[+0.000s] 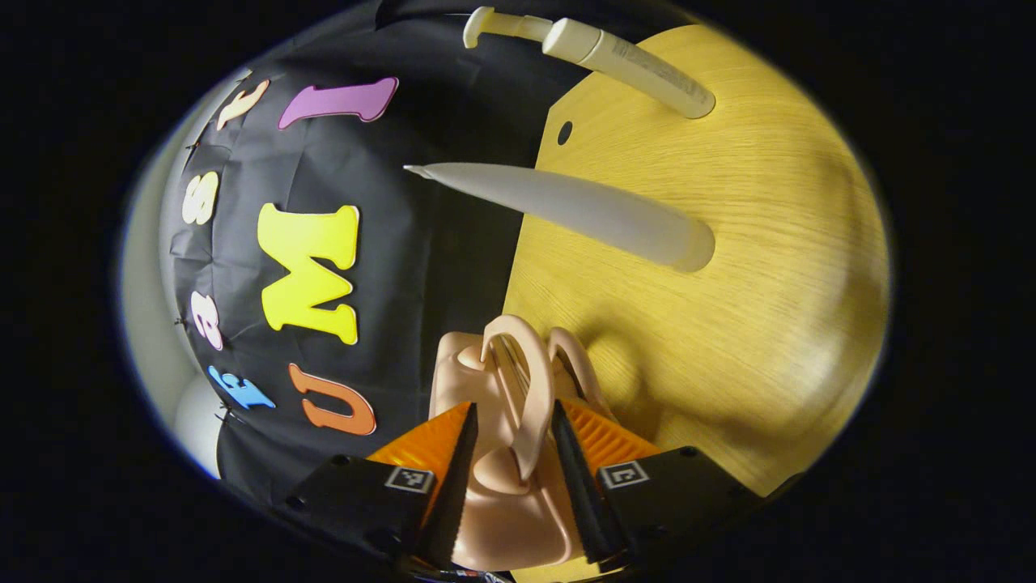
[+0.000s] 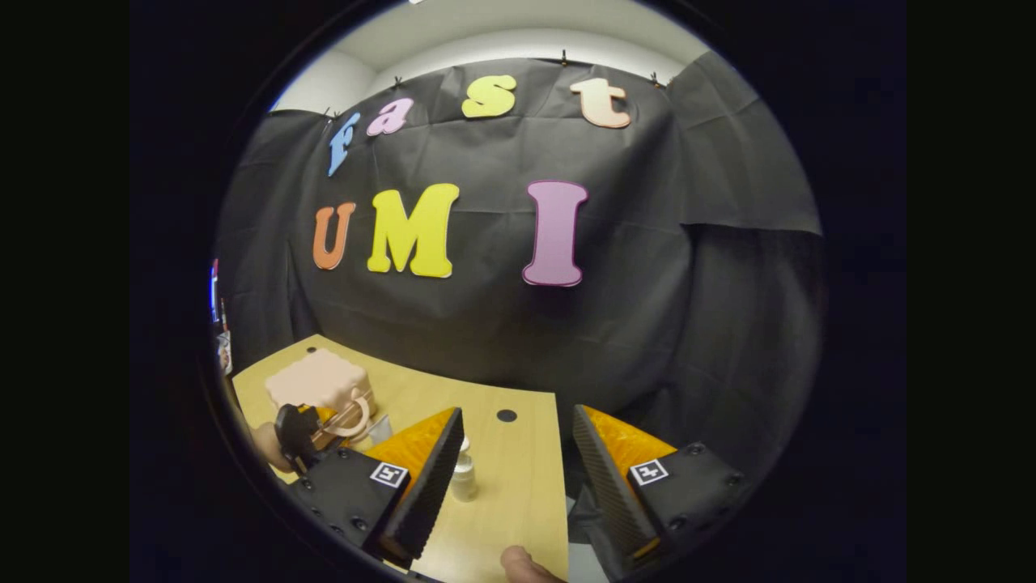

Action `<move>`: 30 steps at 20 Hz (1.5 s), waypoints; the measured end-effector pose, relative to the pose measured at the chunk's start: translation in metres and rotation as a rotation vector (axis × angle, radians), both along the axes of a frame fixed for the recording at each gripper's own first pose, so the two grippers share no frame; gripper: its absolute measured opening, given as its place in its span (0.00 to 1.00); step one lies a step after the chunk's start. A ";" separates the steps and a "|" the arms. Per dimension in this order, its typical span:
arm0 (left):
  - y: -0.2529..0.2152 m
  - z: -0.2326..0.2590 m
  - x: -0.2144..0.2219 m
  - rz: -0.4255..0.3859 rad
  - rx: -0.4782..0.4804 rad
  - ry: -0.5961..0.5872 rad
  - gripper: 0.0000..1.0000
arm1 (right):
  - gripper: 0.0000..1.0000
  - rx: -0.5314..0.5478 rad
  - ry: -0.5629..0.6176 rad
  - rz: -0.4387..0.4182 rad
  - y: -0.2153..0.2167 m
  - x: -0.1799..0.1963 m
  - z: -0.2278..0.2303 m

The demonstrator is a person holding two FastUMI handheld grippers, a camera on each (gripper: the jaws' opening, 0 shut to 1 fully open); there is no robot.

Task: First open the suitcase, pack the skin care products into it, and then close the suitcase.

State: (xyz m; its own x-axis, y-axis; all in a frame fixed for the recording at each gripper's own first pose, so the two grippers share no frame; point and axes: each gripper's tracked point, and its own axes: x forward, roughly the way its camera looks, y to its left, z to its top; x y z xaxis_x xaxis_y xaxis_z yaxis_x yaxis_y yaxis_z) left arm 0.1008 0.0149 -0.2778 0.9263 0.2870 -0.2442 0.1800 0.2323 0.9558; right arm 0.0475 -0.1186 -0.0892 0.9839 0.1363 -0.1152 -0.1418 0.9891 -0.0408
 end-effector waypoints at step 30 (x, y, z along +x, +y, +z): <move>0.148 0.198 -0.023 -0.057 -0.754 -0.133 0.03 | 0.81 -0.019 -0.010 -0.345 0.129 -0.016 0.028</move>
State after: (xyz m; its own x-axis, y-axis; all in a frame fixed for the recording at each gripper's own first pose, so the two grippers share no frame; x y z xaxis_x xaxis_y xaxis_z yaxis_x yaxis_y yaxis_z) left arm 0.0774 0.1626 -0.0794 0.9700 0.0380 -0.2400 0.1056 0.8236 0.5573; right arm 0.0318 0.0107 -0.0611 0.9729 -0.2065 -0.1043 0.2012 0.9777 -0.0596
